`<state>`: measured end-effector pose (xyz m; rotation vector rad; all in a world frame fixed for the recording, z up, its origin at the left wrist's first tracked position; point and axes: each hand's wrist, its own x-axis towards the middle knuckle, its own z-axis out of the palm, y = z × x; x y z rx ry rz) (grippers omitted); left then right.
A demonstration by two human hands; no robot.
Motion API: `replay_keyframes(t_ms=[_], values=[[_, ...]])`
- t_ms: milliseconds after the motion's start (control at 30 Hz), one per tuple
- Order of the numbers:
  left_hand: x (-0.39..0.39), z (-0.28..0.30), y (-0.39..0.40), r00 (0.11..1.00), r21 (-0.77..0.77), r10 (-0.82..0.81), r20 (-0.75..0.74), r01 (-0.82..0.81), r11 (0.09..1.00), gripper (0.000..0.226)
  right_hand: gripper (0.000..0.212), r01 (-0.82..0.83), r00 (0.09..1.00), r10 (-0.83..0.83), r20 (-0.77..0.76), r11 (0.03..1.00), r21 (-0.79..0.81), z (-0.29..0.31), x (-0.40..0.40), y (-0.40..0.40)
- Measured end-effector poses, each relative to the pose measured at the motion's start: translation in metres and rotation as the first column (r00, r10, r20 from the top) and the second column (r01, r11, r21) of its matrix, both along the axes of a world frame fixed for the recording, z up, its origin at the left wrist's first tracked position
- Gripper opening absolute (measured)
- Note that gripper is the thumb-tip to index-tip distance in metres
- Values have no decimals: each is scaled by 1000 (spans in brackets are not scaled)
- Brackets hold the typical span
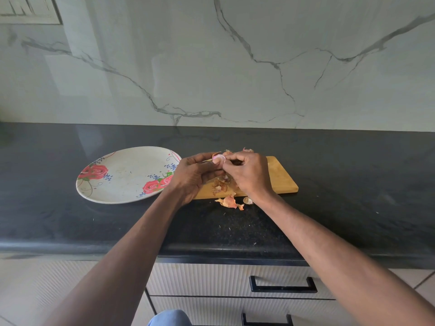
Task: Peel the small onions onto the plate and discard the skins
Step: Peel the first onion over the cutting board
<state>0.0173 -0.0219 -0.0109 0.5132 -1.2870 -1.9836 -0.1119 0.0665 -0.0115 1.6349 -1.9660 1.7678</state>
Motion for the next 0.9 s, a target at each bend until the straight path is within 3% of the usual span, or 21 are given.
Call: replay_keyframes(t_ms=[300,567,767,867,900], values=[[0,1,2,1000,-18,-7,6,7,1000,18,16,88,985,-101,-137,992,-92,-6,4,-2],[1,1,-1,1000,56,17,-18,-16,998,18,5,45,989,-46,144,999,12,2,-1,-2],[1,1,-4,1000,74,17,0,-17,997,20,33,82,991,-84,105,996,23,0,-4,-3],[2,1,-5,1000,63,-2,-25,4,998,27,6,21,994,-27,111,999,49,2,-3,-1],[2,1,-4,999,53,-8,-38,10,999,30,17,-4,993,-2,122,999,51,3,-1,0]])
